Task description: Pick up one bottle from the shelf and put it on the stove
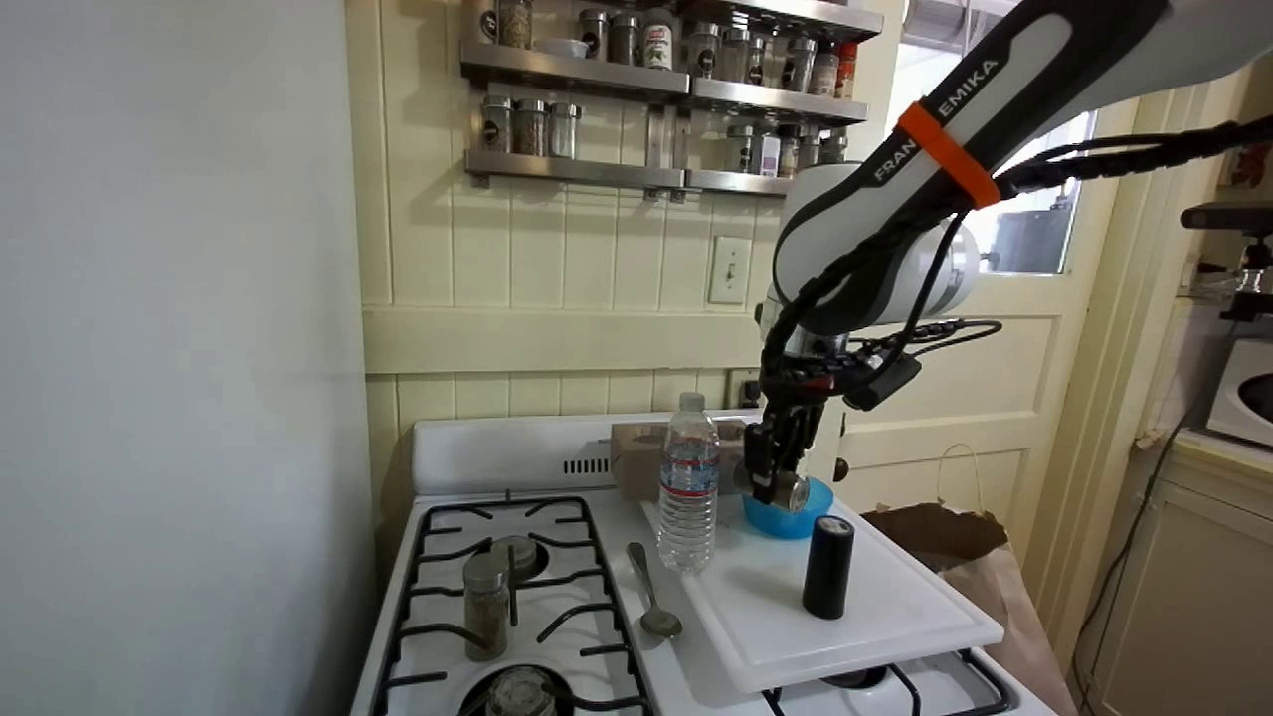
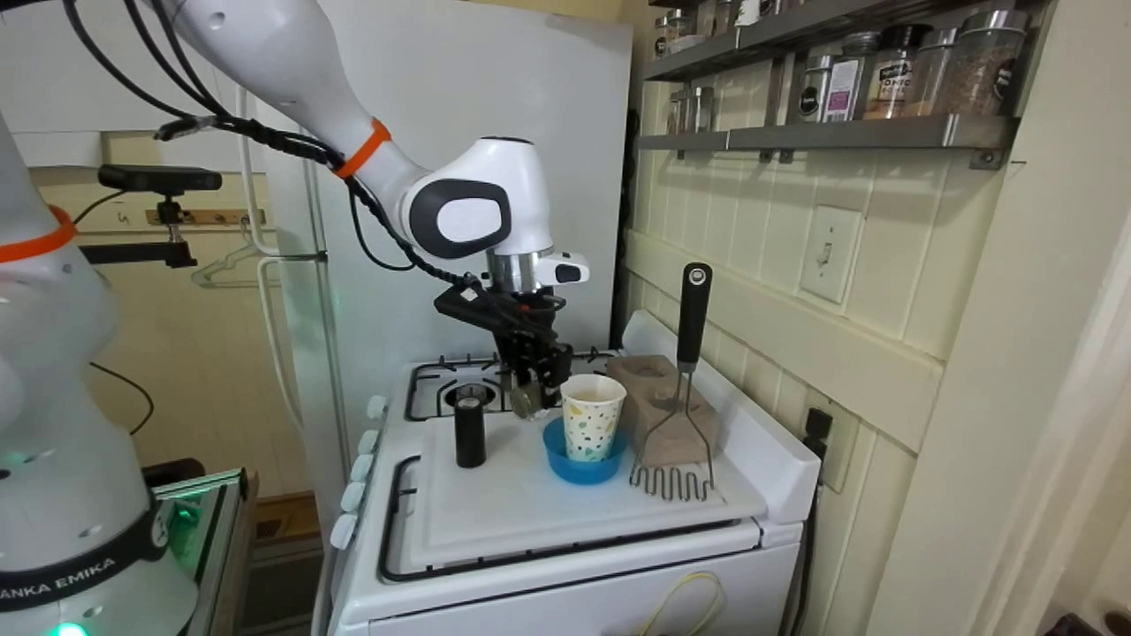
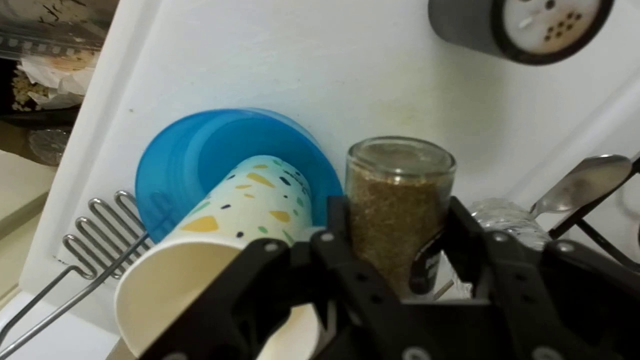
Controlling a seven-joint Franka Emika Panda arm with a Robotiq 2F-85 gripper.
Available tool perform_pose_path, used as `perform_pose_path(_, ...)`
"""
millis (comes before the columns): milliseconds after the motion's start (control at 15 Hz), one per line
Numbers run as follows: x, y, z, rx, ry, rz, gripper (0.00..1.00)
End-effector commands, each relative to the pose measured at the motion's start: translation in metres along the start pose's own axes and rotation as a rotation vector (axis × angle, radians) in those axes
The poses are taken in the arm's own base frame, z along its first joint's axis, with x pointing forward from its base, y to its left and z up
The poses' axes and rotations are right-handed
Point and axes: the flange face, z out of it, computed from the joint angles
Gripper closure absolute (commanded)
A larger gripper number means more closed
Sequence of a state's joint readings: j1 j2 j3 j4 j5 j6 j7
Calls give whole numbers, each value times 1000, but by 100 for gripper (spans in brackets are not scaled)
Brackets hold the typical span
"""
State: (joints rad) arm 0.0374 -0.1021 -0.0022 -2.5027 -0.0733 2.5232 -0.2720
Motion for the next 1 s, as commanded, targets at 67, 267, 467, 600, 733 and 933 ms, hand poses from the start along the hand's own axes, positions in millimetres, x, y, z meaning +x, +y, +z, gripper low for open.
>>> perform_pose_path(67, 6, -12, 1, -2, -47, -10, 75)
perform_pose_path(267, 5, -18, 4, 1, -52, 5, 75)
perform_pose_path(467, 7, -20, 8, 16, -29, 33, 75)
perform_pose_path(600, 6, -23, 11, 17, -32, 52, 75)
perform_pose_path(733, 4, -25, 14, 22, -29, 72, 75)
perform_pose_path(933, 0, -29, 20, 29, -23, 105, 75)
